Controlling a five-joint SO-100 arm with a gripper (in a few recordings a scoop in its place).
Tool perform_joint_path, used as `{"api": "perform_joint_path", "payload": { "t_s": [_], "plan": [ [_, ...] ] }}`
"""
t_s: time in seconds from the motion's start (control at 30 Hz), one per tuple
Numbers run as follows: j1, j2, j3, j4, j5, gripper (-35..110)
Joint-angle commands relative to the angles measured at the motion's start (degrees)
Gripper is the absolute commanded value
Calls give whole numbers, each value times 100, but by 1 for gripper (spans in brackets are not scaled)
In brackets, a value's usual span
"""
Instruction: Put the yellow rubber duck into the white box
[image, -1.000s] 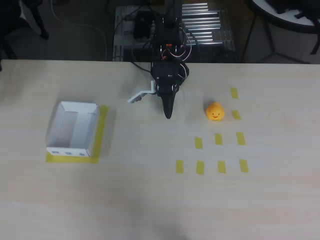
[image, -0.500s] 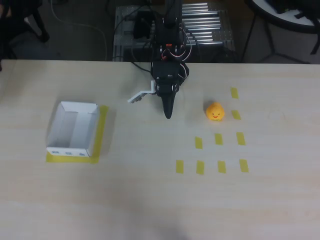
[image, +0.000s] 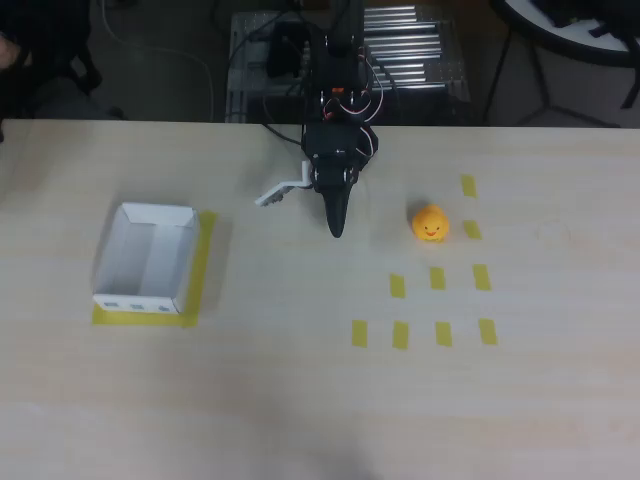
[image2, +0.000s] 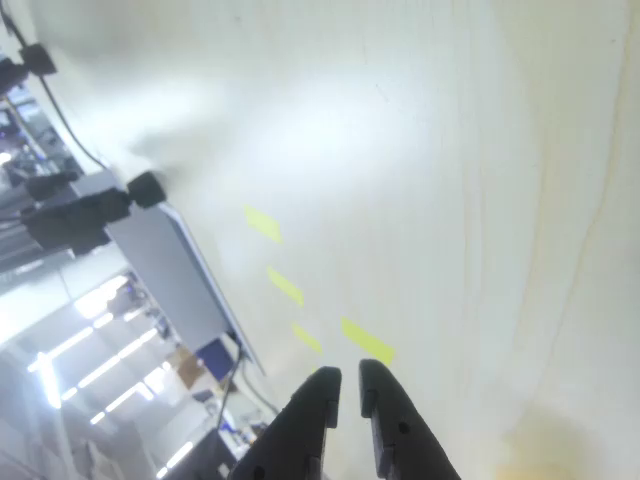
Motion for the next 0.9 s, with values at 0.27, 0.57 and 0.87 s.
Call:
{"api": "perform_joint_path", "payload": {
  "t_s": [0.27,0.57,0.87],
  "plan": [
    [-290,290,123,88,-97,0],
    [-193,-193,-369,-123,-308,0],
    [193,-1960,-2769,185,-466,0]
  ]
}}
